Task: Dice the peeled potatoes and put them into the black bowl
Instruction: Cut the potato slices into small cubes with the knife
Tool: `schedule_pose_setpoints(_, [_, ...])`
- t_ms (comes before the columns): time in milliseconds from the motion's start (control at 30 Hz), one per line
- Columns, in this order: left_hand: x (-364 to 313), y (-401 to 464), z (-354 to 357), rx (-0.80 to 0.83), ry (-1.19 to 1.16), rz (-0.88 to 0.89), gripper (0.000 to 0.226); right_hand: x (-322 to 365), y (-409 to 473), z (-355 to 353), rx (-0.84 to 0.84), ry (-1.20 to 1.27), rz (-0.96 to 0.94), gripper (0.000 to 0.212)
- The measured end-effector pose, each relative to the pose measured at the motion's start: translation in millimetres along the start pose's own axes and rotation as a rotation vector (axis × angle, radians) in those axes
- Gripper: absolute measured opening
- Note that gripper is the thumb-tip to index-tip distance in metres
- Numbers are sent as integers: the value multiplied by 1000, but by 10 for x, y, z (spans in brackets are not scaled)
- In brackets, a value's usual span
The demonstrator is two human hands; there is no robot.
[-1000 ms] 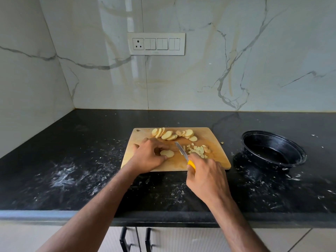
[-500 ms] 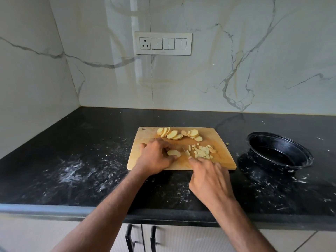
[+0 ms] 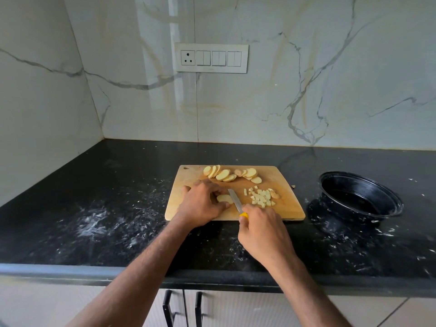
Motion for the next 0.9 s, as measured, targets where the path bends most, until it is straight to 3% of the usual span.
schedule_pose_setpoints(600, [24,7,-4,-16,-50,-33,30,-147,-33,-119,-162,-118,85,27])
schedule_pose_setpoints(767, [20,5,-10,-27,-48,-22,31,-38,-60,-67,-107,-89,-30,29])
schedule_pose_setpoints(900, [26,6,-3,-3,-66,-31,31,-128,-48,-123,-134,-137,84,28])
Point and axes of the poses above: each hand's wrist, its own y-axis towards the middle knuckle, its own z-axis out of the palm, x = y × z, the point moved 5 cm from there along y, towards the middle knuckle, and after that the axes turned 5 degrees about z, right-handed, at the moved point
